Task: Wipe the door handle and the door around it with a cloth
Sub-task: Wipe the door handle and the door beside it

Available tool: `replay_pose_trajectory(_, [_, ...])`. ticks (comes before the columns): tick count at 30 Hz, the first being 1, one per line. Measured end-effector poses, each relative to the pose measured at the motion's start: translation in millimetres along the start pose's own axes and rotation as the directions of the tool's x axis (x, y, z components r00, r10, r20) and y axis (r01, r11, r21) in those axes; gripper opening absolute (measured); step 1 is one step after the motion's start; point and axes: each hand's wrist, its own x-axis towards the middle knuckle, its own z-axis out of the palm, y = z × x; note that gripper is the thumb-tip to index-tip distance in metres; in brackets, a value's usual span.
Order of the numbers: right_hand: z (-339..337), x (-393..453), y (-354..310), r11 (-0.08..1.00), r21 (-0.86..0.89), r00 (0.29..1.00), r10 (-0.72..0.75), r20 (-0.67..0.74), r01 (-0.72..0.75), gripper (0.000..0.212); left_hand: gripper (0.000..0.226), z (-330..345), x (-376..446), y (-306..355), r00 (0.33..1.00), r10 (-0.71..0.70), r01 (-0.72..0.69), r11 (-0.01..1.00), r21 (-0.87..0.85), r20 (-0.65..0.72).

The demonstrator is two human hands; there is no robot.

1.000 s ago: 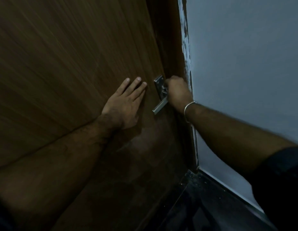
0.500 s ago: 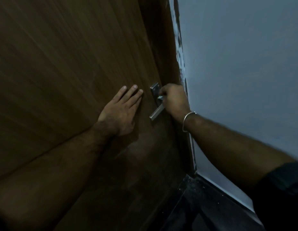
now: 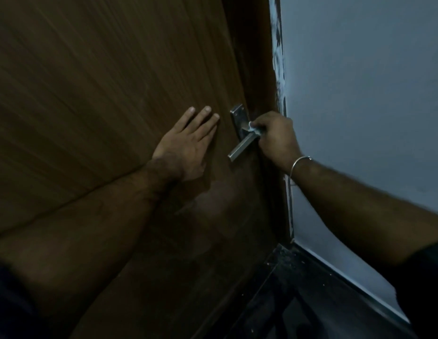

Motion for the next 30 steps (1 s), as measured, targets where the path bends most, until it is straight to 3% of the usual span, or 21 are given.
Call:
replay_pose_trajectory(2, [10.3, -10.5, -0.2, 0.994, -0.103, 0.998, -0.038, 0.041, 0.042, 0.032, 0.09, 2.1, 0.3, -0.2, 1.0, 0.003, -0.003, 1.0, 0.002, -0.014])
replay_pose_trajectory(6, [36.4, -42.7, -22.7, 0.985, -0.122, 0.992, -0.12, 0.042, 0.125, 0.026, 0.089, 1.1, 0.3, -2.1, 1.0, 0.019, -0.019, 1.0, 0.004, 0.002])
replay_pose_trajectory(10, [42.4, -77.7, -42.2, 0.959, 0.082, 0.914, -0.282, 0.293, 0.27, 0.016, 0.087, -3.7, -0.6, 0.0, 1.0, 0.024, -0.025, 0.999, 0.022, 0.012])
replay_pose_trajectory(11, [37.9, -81.7, -40.7, 0.96, 0.166, 0.929, -0.263, 0.26, 0.225, 0.018, 0.087, -3.5, -0.7, -0.4, 1.0, 0.026, -0.026, 0.999, 0.024, 0.009])
replay_pose_trajectory(13, [22.9, -67.6, -29.3, 0.962, 0.265, 0.998, -0.059, -0.026, 0.064, 0.023, 0.086, -2.8, -1.7, -1.7, 1.0, 0.019, -0.02, 1.0, 0.022, 0.004])
replay_pose_trajectory(14, [16.1, -55.5, -23.3, 0.962, 0.274, 0.989, 0.046, -0.138, -0.007, 0.024, 0.085, -3.4, -3.1, -2.5, 1.0, 0.026, -0.026, 0.999, 0.023, 0.015])
replay_pose_trajectory(15, [11.6, -42.4, -16.9, 0.965, 0.252, 0.98, 0.112, -0.163, -0.069, 0.025, 0.086, -3.5, -3.6, -2.8, 0.999, 0.034, -0.035, 0.999, 0.027, 0.022])
replay_pose_trajectory(17, [14.5, -28.1, -13.1, 0.977, 0.153, 0.985, 0.158, -0.071, -0.146, 0.026, 0.089, -2.3, -3.3, -3.5, 0.999, 0.052, -0.052, 0.998, 0.039, 0.017])
replay_pose_trajectory(19, [28.2, -38.6, -22.9, 0.992, 0.097, 0.997, 0.079, -0.013, -0.077, 0.025, 0.091, -1.7, -3.1, -4.5, 0.998, 0.057, -0.058, 0.997, 0.05, 0.02])
replay_pose_trajectory(20, [36.4, -53.9, -29.4, 0.994, 0.11, 1.0, -0.024, 0.003, 0.024, 0.022, 0.09, -0.9, -3.6, -4.4, 0.998, 0.055, -0.056, 0.997, 0.055, 0.015])
replay_pose_trajectory(22, [56.1, -95.3, -38.2, 0.954, 0.239, 0.98, -0.194, 0.041, 0.179, 0.028, 0.087, -0.5, -5.6, -2.5, 0.999, 0.051, -0.05, 0.997, 0.057, -0.007])
replay_pose_trajectory(23, [67.7, -117.1, -38.7, 0.932, 0.337, 0.984, -0.164, 0.066, 0.132, 0.03, 0.085, -0.9, -6.1, -1.6, 0.999, 0.049, -0.047, 0.997, 0.056, -0.021])
replay_pose_trajectory(25, [98.5, -143.1, -31.3, 0.857, 0.49, 0.985, 0.168, 0.028, -0.16, 0.018, 0.083, 0.7, -6.5, -0.5, 0.998, 0.039, -0.036, 0.997, 0.062, -0.047])
replay_pose_trajectory(26, [113.4, -138.5, -26.8, 0.759, 0.556, 0.912, 0.41, -0.007, -0.337, 0.016, 0.083, 2.0, -6.1, -0.1, 0.998, 0.037, -0.033, 0.997, 0.068, -0.055])
replay_pose_trajectory(27, [128.2, -126.6, -22.2, 0.598, 0.624, 0.774, 0.634, 0.016, -0.503, 0.02, 0.082, 4.5, -5.9, -0.2, 0.998, 0.041, -0.036, 0.996, 0.082, -0.058])
replay_pose_trajectory(28, [140.0, -111.3, -20.9, 0.447, 0.686, 0.654, 0.754, 0.057, -0.574, 0.022, 0.081, 7.1, -6.3, -0.6, 0.997, 0.048, -0.041, 0.994, 0.101, -0.062])
replay_pose_trajectory(29, [149.3, -99.0, -23.5, 0.392, 0.732, 0.616, 0.786, 0.048, -0.557, 0.023, 0.08, 10.7, -6.6, -0.7, 0.996, 0.055, -0.046, 0.992, 0.122, -0.074])
replay_pose_trajectory(30, [157.6, -92.7, -29.0, 0.42, 0.758, 0.64, 0.769, -0.006, -0.498, 0.023, 0.079, 13.9, -7.6, -0.5, 0.994, 0.06, -0.047, 0.989, 0.143, -0.089])
